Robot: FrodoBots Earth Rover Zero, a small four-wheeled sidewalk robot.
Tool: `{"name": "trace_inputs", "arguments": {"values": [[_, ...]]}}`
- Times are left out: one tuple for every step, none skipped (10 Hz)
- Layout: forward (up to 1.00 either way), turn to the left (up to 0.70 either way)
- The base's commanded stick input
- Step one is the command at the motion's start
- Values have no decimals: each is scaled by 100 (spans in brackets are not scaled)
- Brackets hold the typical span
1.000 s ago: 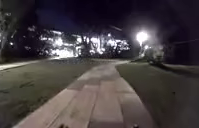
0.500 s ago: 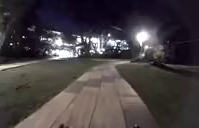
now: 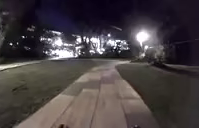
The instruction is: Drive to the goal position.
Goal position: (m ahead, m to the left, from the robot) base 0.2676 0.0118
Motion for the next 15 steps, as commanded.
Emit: {"name": "trace_inputs", "arguments": {"values": [[30, 0], [30, 0], [30, 0], [30, 0], [30, 0], [30, 0], [30, 0], [30, 0], [30, 0], [30, 0], [30, 0], [30, 0], [30, 0], [30, 0], [30, 0]]}}
